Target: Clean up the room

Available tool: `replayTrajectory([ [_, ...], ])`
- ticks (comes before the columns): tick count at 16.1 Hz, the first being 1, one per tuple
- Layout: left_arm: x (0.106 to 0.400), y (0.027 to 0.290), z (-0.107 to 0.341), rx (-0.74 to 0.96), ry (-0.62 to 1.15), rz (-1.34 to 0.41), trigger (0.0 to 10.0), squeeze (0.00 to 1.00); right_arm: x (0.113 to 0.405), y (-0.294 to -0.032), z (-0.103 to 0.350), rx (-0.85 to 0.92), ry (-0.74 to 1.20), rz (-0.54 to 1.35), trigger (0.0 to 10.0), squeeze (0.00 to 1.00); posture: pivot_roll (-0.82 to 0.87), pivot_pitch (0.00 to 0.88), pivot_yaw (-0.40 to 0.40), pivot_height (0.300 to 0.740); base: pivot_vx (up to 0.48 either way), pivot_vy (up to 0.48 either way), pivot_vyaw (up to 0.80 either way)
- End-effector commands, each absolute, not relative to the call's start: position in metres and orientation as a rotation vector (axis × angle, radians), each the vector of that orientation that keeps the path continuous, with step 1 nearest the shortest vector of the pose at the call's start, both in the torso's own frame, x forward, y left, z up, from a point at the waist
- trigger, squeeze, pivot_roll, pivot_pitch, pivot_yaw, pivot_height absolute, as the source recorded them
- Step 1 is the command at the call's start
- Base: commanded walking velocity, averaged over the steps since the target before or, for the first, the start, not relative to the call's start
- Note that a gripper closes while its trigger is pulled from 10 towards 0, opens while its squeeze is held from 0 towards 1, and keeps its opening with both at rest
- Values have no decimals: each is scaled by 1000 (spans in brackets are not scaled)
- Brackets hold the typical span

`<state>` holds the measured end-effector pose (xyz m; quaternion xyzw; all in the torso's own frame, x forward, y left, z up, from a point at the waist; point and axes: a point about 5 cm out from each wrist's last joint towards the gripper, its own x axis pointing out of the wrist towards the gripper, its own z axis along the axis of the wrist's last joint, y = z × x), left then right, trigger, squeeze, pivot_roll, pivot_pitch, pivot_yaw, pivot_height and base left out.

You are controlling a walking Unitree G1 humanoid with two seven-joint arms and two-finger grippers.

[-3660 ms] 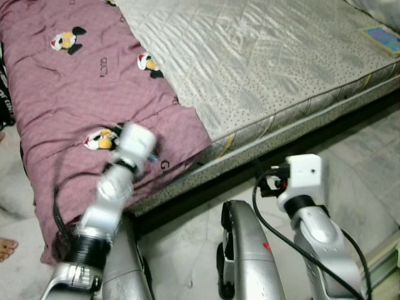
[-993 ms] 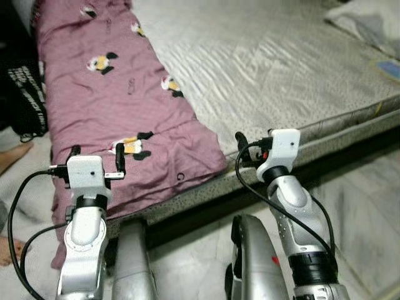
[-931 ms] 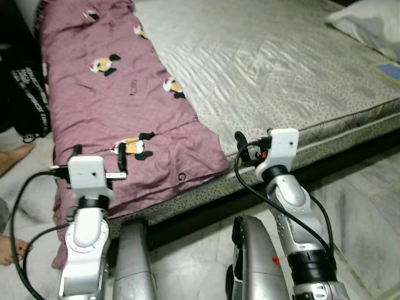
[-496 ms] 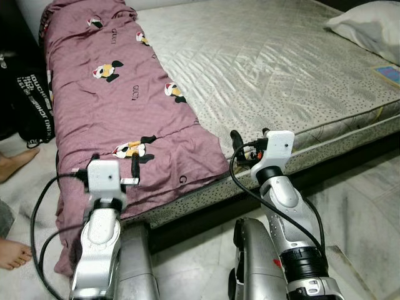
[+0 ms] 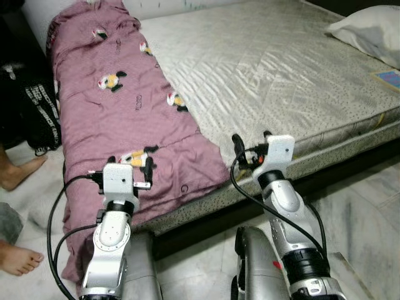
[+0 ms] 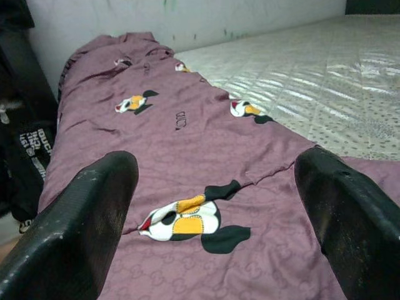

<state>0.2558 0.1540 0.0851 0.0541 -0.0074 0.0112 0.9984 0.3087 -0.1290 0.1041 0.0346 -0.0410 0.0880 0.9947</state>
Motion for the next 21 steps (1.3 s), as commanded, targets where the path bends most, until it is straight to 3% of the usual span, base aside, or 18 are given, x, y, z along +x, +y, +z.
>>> replayTrajectory([
  [1, 254, 155, 84, 122, -13, 16, 10000, 0, 307, -130, 104, 71, -85, 187, 10000, 0, -38, 0, 55, 651, 0, 0, 0],
  [9, 254, 150, 80, 136, -6, -29, 10000, 0, 299, -131, 98, 62, -74, 200, 10000, 0, -50, 0, 58, 736, 0, 0, 0],
  [21, 266, 149, 82, 121, 0, -3, 10000, 0, 304, -135, 100, 27, -87, 174, 10000, 0, -59, 0, 54, 740, 0, 0, 0],
])
